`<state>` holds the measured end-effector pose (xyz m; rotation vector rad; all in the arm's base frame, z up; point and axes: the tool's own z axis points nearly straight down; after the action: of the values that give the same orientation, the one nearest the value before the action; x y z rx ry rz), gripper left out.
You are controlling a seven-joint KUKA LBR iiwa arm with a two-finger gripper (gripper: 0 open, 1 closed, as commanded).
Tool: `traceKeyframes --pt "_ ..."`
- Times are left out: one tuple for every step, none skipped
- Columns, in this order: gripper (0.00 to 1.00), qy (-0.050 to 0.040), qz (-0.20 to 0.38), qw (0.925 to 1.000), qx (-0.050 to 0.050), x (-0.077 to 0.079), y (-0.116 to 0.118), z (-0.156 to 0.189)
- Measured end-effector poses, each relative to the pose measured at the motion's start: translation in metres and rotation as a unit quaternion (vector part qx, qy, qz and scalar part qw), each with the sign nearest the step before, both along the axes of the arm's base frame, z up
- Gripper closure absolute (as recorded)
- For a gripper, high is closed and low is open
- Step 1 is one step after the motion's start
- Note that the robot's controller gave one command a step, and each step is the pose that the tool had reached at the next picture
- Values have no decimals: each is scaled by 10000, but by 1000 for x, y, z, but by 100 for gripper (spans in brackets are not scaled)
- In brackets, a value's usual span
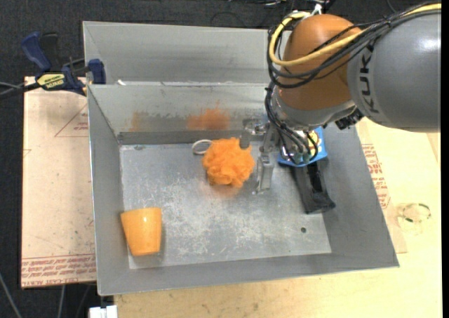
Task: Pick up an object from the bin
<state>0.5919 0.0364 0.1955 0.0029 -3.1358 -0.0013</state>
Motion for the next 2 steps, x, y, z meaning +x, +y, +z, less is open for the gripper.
traceKeyframes --pt "0 -36 -5 10000 3 1 0 5" --pt "0 -60 343 9994 2 2 4 -28"
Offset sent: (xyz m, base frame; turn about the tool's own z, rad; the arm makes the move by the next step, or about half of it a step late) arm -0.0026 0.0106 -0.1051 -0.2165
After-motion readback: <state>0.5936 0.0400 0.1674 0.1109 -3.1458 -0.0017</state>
